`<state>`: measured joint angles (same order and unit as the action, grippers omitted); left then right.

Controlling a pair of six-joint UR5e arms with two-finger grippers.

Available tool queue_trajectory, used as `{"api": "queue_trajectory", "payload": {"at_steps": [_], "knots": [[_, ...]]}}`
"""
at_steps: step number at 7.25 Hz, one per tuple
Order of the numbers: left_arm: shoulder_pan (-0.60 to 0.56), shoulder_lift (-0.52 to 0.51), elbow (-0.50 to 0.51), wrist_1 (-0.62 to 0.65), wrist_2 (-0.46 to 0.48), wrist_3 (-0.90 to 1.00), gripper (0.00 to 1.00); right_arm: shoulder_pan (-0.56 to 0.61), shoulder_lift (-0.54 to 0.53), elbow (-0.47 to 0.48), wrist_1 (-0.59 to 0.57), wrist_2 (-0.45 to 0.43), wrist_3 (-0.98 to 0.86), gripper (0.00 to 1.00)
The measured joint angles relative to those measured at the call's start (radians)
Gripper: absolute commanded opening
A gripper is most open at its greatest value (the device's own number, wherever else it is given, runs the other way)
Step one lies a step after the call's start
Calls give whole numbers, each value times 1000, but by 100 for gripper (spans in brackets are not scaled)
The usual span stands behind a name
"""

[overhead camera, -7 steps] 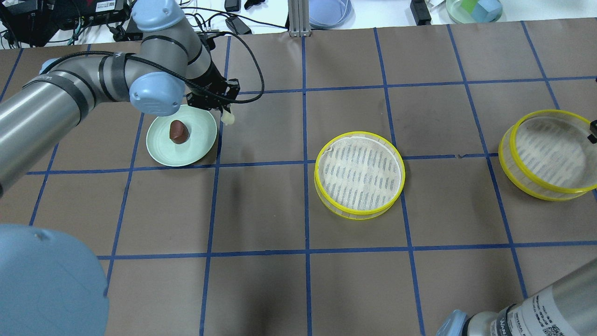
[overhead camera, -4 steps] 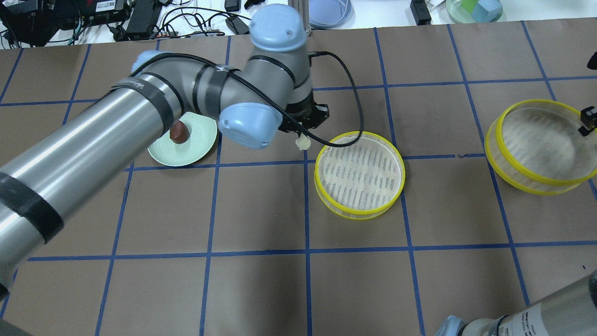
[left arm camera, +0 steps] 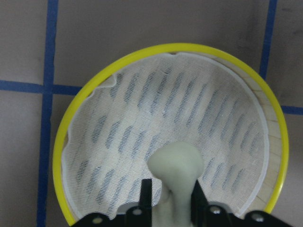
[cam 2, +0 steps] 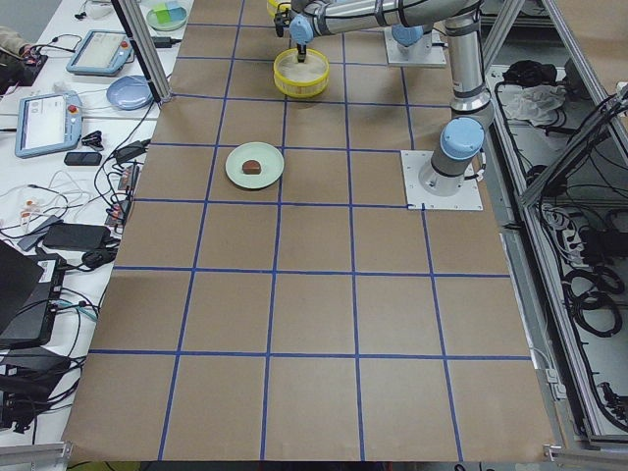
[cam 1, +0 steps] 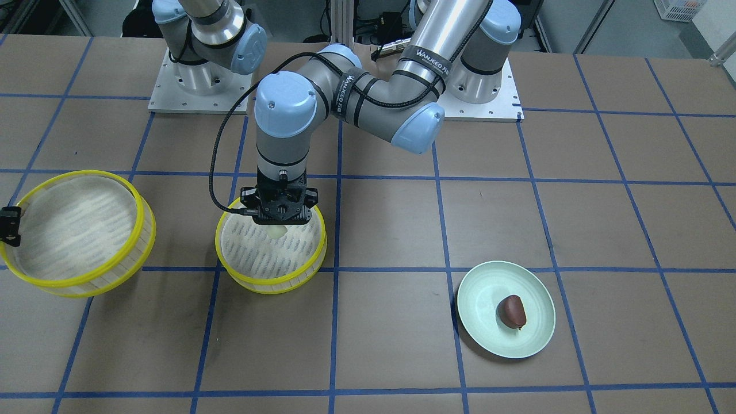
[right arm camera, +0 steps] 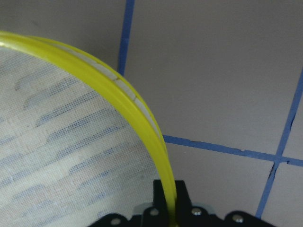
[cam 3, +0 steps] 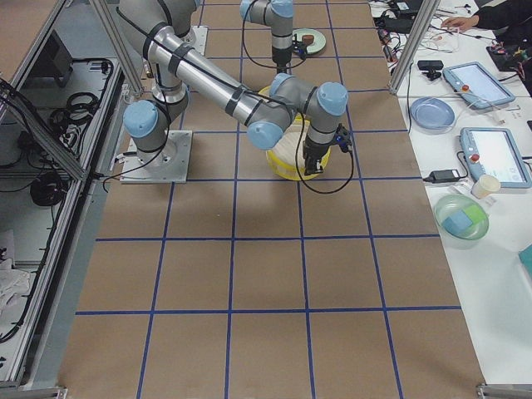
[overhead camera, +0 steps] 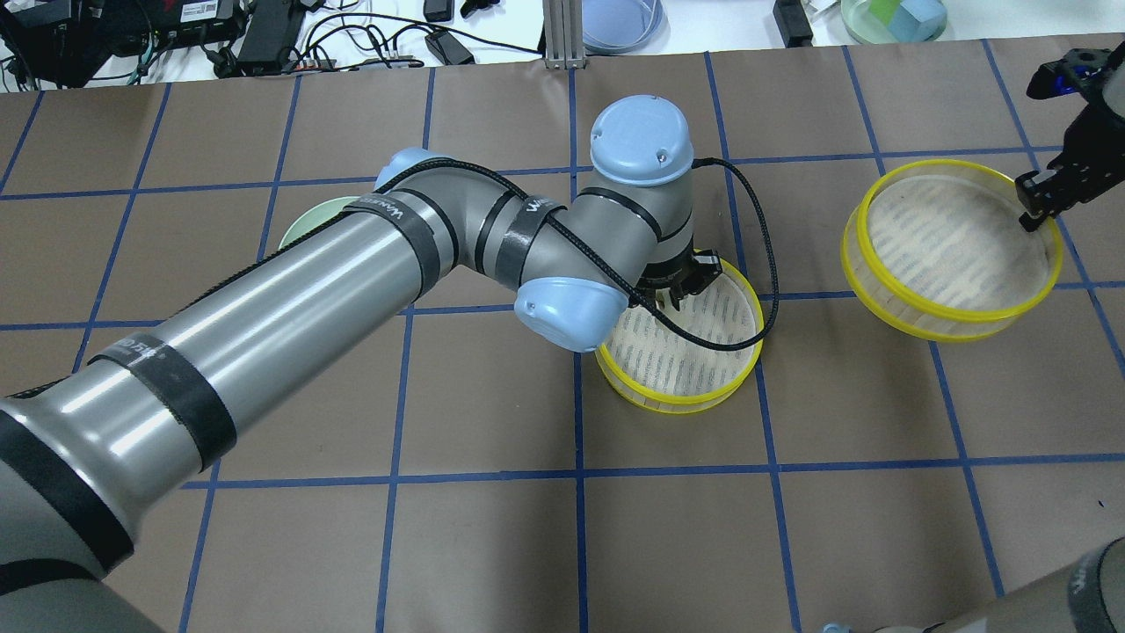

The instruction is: Stack buns with steamer

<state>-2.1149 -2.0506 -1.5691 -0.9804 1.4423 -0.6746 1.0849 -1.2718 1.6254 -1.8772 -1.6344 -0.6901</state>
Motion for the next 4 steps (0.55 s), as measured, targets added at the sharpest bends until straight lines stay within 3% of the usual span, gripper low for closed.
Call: {"api": "queue_trajectory", "payload": {"at_steps": [4], "knots": [[24, 23, -5, -18, 6, 30, 100, 83, -16, 15, 100, 4, 140, 0]]}}
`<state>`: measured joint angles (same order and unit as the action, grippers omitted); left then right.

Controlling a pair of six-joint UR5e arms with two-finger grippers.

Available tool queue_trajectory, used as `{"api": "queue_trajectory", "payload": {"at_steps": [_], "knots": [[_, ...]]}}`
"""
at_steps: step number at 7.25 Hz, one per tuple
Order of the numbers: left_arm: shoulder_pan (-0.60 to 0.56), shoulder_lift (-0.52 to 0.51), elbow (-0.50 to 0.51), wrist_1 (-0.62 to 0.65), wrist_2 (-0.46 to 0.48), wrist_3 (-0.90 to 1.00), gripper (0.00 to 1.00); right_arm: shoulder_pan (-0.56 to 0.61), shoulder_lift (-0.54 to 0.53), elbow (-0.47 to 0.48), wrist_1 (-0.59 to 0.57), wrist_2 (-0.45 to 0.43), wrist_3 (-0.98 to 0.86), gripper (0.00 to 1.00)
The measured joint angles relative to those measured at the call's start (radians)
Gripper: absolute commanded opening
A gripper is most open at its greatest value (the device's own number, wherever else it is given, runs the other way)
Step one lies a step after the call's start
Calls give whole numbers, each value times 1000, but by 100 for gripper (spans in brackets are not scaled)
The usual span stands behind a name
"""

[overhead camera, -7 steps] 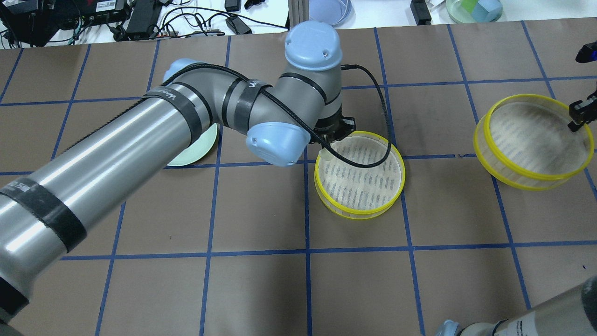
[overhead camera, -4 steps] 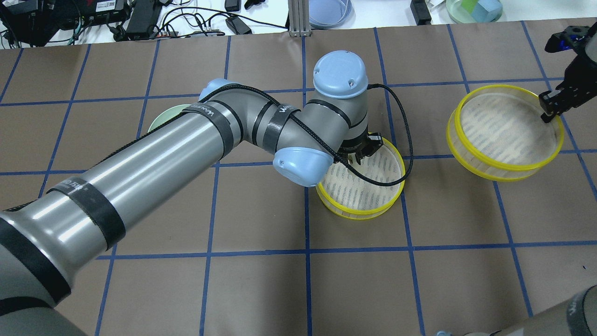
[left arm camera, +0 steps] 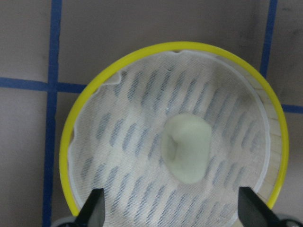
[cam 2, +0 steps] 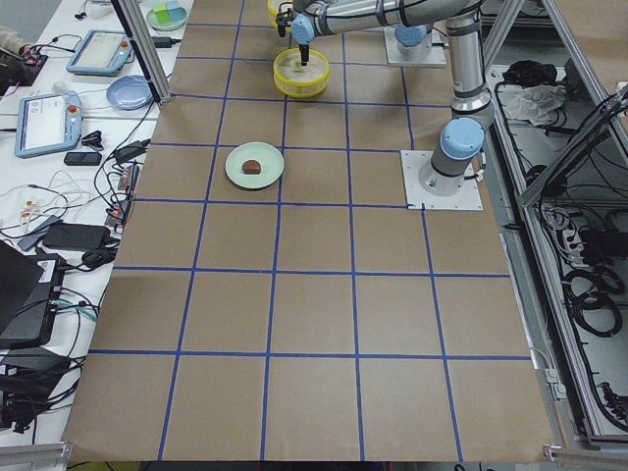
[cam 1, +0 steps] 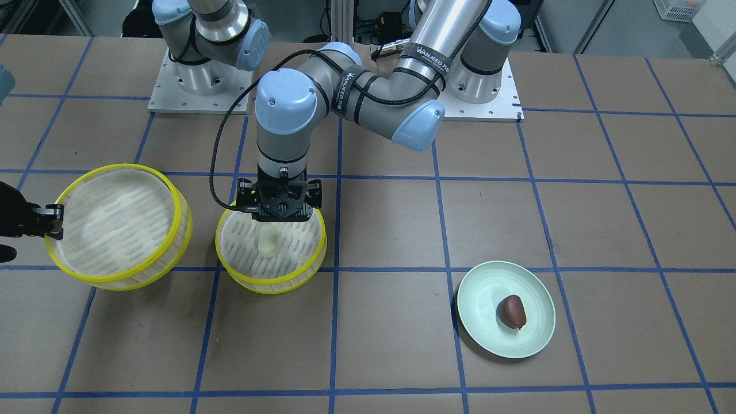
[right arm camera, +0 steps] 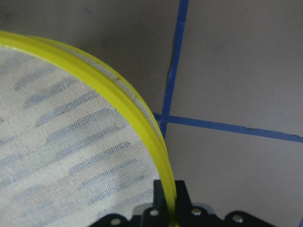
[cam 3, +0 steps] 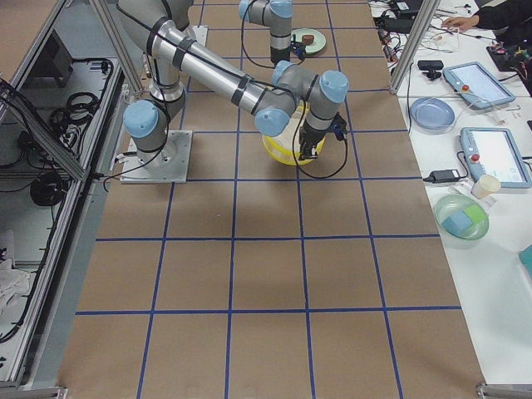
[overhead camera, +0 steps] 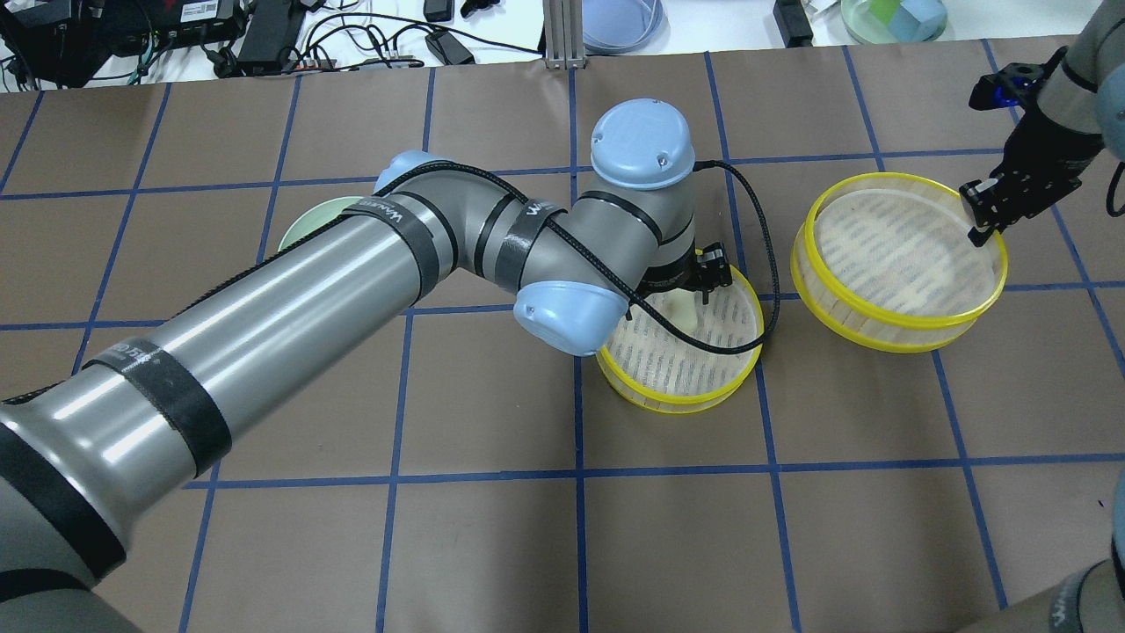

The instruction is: Stack buns with steamer

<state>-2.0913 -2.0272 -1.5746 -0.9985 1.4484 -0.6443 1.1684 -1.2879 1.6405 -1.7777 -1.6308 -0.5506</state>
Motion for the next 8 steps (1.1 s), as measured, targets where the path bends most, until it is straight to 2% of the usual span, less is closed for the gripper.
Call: {"api": "queue_trajectory", "payload": {"at_steps": [3, 5, 6, 8], "knots": [[182, 103, 13, -112, 26, 184, 100, 101, -57, 45, 18, 0, 161, 0], [323, 175, 18, -189, 127, 409, 100, 204, -77, 80, 16, 19, 304, 0], [406, 184, 11, -198, 148, 497, 100, 267, -94, 108, 0, 28, 379, 0], [574, 148, -1, -186, 136, 620, 100, 360, -124, 186, -106, 37, 478, 0]]}}
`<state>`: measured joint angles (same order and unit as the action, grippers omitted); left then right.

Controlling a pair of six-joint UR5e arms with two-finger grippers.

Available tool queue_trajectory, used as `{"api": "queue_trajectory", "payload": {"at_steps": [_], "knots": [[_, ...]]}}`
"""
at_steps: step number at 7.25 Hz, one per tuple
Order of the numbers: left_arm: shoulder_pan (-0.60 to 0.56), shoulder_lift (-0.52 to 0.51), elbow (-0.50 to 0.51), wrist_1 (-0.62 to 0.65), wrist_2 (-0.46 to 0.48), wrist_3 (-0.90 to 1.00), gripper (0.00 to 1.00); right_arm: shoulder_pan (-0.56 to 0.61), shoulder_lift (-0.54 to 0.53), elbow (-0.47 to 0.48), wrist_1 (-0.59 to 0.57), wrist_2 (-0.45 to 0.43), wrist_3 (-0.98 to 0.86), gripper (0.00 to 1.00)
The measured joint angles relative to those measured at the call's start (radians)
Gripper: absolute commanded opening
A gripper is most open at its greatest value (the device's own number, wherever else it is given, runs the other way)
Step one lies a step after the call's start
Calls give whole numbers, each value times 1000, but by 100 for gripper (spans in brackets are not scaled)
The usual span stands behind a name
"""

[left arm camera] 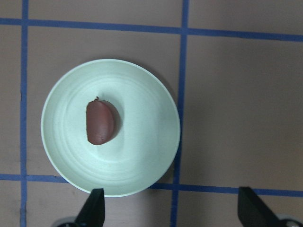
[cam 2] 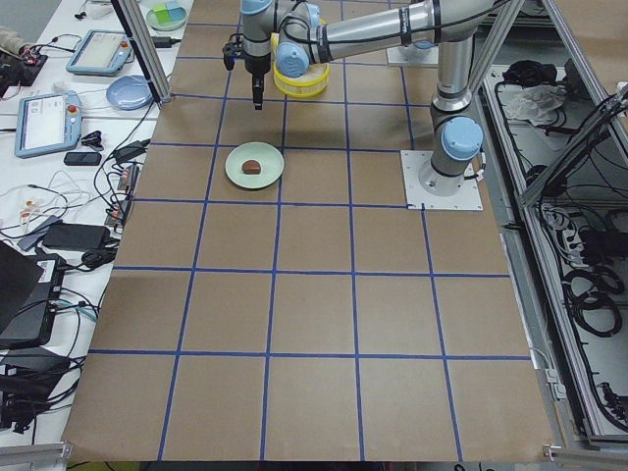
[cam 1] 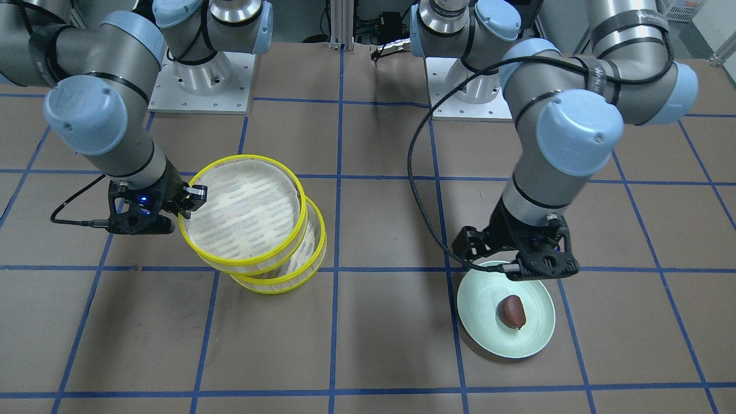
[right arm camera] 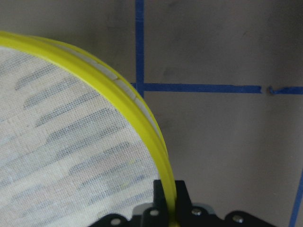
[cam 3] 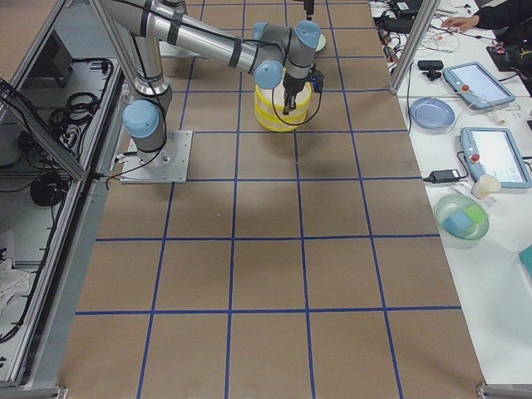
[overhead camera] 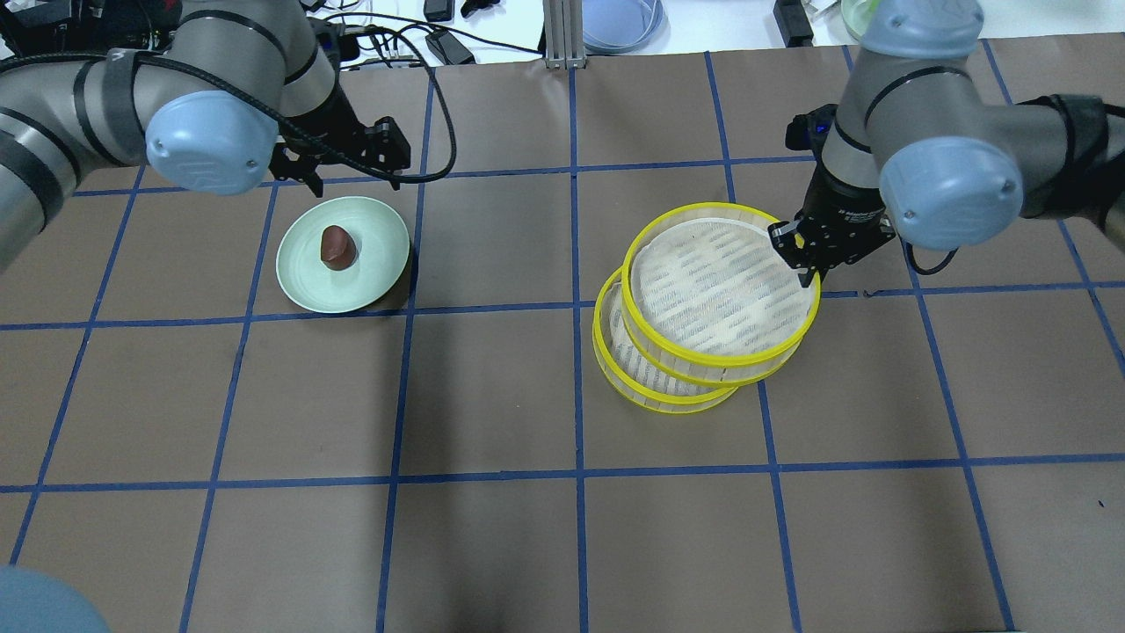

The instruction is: Stack buns with steamer

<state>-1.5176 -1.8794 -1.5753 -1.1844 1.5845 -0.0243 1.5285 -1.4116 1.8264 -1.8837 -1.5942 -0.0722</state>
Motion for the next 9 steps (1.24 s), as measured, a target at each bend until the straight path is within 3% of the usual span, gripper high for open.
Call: {"api": "queue_trajectory", "payload": {"at_steps": [2, 5, 7, 8, 9], "knots": [[80, -74, -2, 76, -5, 63, 100, 34, -9, 59, -98, 3, 19, 0], [95, -182, -17, 201, -13, 73, 100, 41, 1, 75, -131, 3, 19, 0], [96, -199, -95, 224, -14, 72, 100, 42, 12, 73, -157, 2, 19, 0], [97, -200, -118, 234, -14, 71, 79, 43, 19, 72, -165, 1, 19, 0], [97, -201, -128, 246, -13, 73, 43, 43, 24, 72, -168, -1, 19, 0]]}}
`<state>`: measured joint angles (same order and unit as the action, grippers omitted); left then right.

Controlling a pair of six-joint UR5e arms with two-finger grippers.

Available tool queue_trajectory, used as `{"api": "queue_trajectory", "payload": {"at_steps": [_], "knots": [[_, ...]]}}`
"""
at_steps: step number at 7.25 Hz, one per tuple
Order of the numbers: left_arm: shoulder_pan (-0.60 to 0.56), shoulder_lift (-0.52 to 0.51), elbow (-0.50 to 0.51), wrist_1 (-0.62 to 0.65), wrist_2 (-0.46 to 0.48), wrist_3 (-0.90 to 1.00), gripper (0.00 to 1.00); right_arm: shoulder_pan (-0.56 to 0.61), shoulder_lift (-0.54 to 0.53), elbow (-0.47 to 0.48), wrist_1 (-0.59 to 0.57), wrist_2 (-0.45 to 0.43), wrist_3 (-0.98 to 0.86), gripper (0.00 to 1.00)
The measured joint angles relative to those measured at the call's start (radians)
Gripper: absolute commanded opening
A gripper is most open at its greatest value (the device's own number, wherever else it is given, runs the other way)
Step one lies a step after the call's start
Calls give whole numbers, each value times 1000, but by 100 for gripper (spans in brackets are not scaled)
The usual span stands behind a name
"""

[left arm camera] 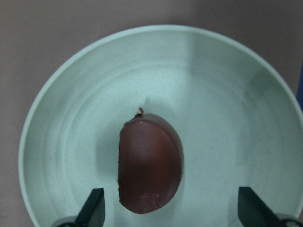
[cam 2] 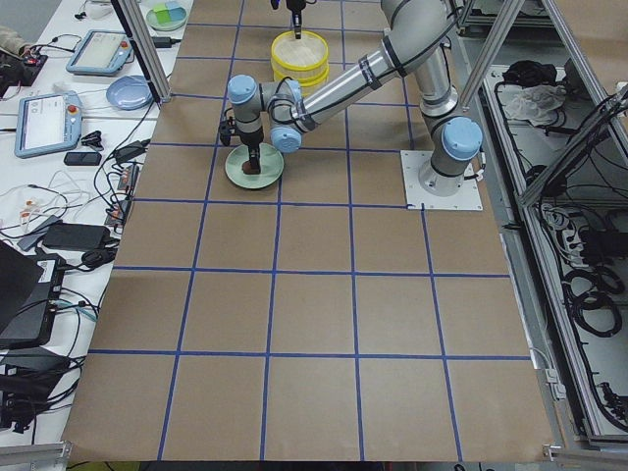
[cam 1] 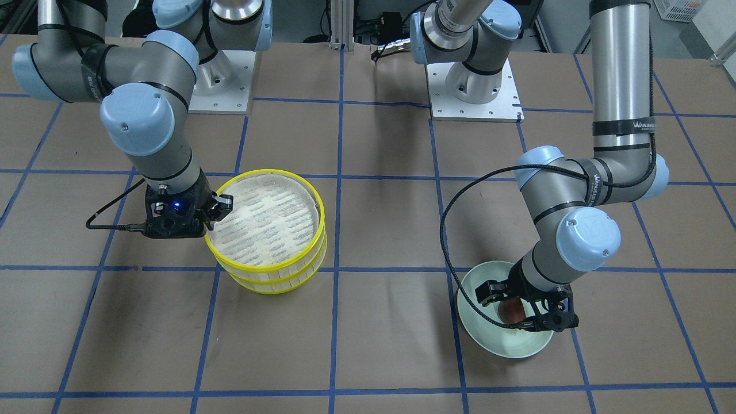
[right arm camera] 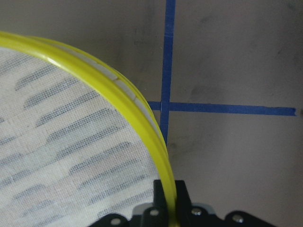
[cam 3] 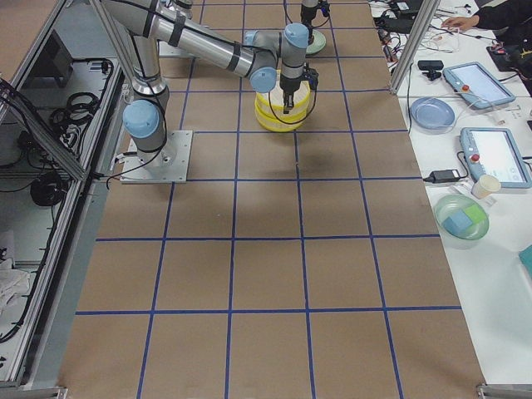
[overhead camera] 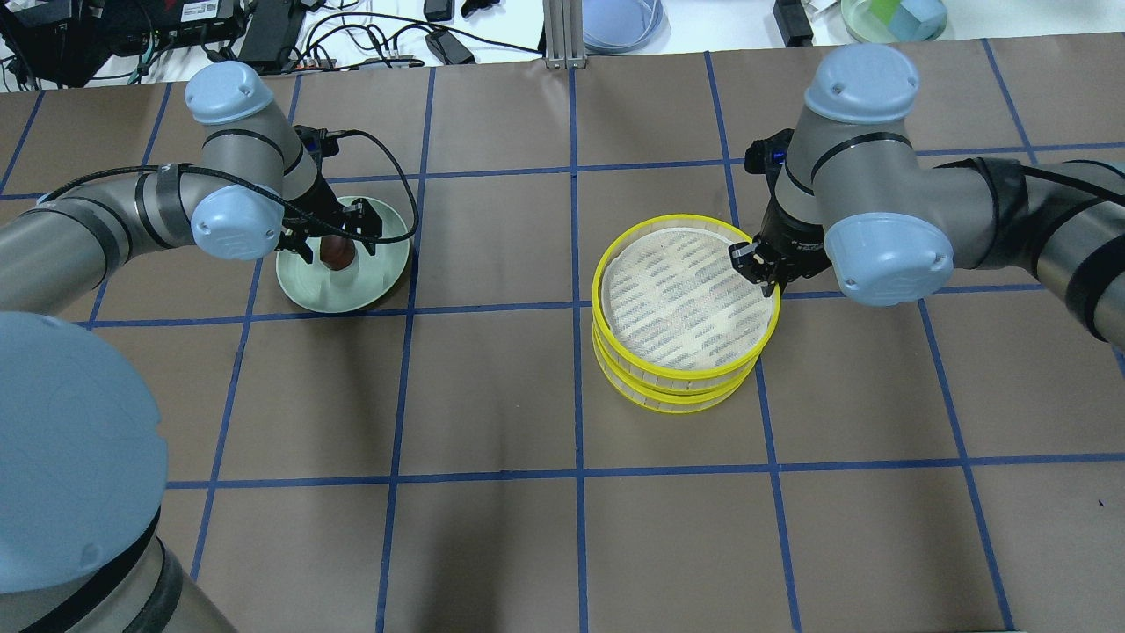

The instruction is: Stack buns with steamer

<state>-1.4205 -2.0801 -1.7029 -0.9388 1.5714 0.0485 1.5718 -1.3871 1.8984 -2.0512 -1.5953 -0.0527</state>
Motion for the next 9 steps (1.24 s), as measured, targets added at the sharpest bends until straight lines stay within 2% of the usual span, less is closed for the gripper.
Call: {"api": "queue_trajectory", "payload": {"at_steps": [1, 3, 4, 6, 7, 8, 9], "knots": [[0, -1, -3, 17, 1, 3, 20, 0, 4, 0, -1, -3, 0, 0], [0, 0, -5, 30, 1, 11, 7, 1, 7, 0, 1, -6, 4, 0], [0, 5, -5, 31, 1, 13, 1, 2, 10, 1, 6, -4, 7, 0], [-3, 25, 11, 27, 1, 8, 2, 3, 17, 1, 11, -4, 11, 0], [-12, 47, 34, 0, 4, 2, 3, 4, 18, 1, 12, -7, 9, 22], [-19, 87, 54, -65, 4, -6, 4, 4, 19, 1, 12, -10, 7, 92], [-25, 137, 64, -131, 2, -12, 3, 4, 21, 0, 12, -11, 8, 100]]}}
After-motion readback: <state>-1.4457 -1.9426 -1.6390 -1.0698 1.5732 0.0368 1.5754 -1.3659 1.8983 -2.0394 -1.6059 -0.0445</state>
